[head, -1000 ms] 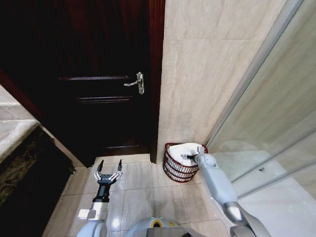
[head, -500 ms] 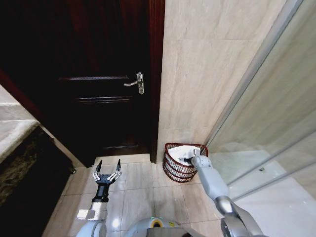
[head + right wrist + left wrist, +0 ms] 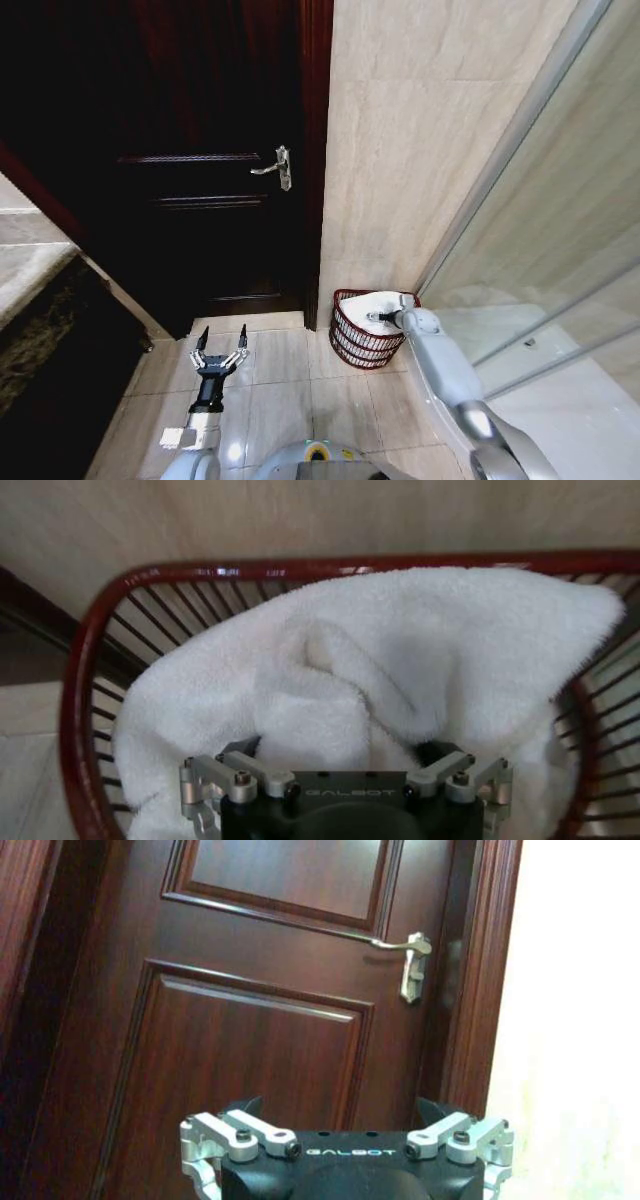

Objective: Discard the used towel into the hamper.

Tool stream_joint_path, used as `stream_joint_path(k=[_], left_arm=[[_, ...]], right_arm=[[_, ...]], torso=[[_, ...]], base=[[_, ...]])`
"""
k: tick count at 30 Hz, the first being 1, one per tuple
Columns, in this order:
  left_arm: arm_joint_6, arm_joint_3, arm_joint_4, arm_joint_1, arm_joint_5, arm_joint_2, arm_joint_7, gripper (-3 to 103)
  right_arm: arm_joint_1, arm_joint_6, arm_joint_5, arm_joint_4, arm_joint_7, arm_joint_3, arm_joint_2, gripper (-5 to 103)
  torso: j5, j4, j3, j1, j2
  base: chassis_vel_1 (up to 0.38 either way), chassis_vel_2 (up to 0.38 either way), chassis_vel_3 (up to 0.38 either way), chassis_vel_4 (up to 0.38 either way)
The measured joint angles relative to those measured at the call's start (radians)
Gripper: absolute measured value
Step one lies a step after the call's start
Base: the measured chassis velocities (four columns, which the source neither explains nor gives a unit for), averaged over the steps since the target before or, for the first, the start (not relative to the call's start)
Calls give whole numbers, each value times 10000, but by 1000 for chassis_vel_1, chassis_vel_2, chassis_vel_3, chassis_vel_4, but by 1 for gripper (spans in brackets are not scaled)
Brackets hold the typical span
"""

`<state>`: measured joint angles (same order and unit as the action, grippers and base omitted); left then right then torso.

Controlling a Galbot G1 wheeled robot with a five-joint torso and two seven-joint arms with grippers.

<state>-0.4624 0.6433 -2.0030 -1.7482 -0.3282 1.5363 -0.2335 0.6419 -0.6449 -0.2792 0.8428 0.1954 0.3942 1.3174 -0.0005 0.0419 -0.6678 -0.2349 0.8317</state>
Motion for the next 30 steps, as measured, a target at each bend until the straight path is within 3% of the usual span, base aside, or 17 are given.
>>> stream_joint_path(k=[5,10,14,16,17,23,28,30], left_arm=[[79,-7,-168,-12,0,54,17,100],[164,-46,-234,70,1,116,90,100],[278,-148,-237,302,16,139,384,100],[302,-163,-238,327,16,140,433,100],[432,-218,-278,396,9,147,686,100],[632,-239,-353,484,-63,125,936,100],[696,-147,-508,461,-187,62,993,100],[945,-87,-668,375,-302,0,980,100]], right_arm=[[-455,400,1122,-1369,72,294,575,100],[-214,535,1208,-964,-144,401,526,100],[792,666,509,1677,-992,285,-112,100],[950,643,346,2092,-1113,270,-216,100],[1468,524,-57,3397,-1412,258,-515,100],[2700,583,-335,5729,-1816,441,-1078,100],[4222,2019,-639,8203,-2295,972,-1427,100],[5434,3349,-345,9667,-2389,1489,-1425,100]], torso=[[3,3,1,0,2],[10,5,0,0,2],[6,-6,-1,0,1],[9,-6,-1,0,1],[3,-4,-1,0,1],[9,1,0,0,1],[8,0,1,0,1],[3,4,1,1,1]], base=[[0,0,0,0],[0,0,0,0],[0,0,0,0],[0,0,0,0],[0,0,0,0],[0,0,0,0],[0,0,0,0],[0,0,0,0]])
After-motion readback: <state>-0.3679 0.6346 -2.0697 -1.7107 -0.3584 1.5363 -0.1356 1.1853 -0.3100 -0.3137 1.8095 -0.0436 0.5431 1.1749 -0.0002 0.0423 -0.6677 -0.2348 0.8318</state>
